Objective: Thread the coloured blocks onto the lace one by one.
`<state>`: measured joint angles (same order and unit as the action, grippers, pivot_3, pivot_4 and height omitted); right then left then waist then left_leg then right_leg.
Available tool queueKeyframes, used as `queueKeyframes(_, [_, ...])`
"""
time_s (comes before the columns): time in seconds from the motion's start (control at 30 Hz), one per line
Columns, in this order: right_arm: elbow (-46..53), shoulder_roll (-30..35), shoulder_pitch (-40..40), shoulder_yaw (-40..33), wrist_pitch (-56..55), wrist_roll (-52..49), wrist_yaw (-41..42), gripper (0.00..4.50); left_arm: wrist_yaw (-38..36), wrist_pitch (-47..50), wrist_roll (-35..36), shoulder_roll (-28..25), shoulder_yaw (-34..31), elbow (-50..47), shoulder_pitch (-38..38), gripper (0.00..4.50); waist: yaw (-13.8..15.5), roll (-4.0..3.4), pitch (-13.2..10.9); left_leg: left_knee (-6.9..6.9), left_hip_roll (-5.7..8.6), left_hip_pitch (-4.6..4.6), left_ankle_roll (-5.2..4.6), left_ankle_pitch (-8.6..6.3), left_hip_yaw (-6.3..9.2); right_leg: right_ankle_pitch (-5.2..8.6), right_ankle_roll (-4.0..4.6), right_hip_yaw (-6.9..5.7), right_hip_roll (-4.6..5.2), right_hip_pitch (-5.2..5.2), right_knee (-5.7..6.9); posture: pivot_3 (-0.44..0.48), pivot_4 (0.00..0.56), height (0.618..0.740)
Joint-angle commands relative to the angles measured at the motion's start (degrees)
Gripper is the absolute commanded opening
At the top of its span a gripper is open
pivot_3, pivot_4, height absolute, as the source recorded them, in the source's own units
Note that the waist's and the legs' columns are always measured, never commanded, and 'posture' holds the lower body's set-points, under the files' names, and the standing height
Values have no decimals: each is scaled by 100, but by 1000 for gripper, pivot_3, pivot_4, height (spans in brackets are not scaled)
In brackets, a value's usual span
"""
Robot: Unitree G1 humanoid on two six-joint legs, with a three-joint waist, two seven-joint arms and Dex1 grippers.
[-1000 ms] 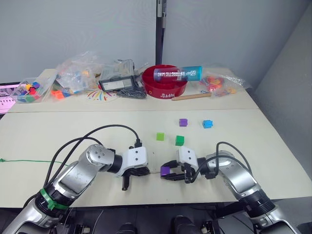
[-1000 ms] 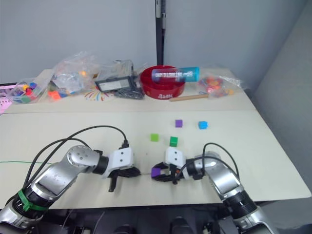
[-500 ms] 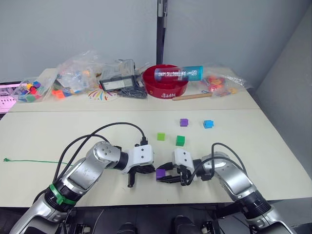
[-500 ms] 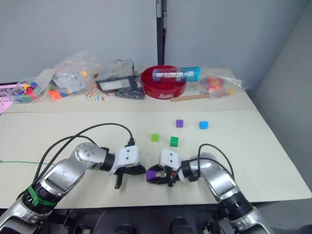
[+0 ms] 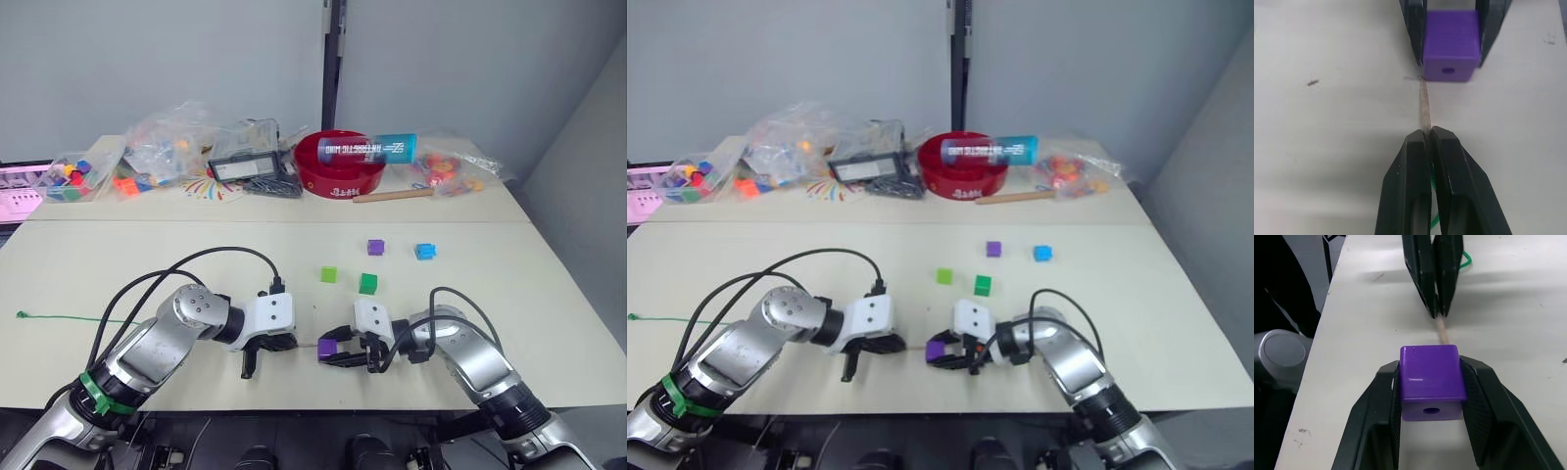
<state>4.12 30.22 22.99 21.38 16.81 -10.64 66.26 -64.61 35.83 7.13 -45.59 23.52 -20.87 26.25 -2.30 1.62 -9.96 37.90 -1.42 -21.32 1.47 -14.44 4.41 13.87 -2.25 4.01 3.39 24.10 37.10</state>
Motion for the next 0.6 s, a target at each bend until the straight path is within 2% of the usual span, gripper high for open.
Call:
queueKeyframes(0.03, [-136,101,7,-162,17,60,-101,1181,-28,49,132,-24,-135,-326,-7,0,-2,0,0,0,0,0,0,0,0,0,0,0,0,0,0,0,150,731])
queueKeyframes(0.6, [-131,45,46,-71,67,90,-149,1181,-3,128,219,135,-199,-397,101,0,-2,0,0,1,1,1,0,0,0,0,0,0,0,-1,1,0,150,731])
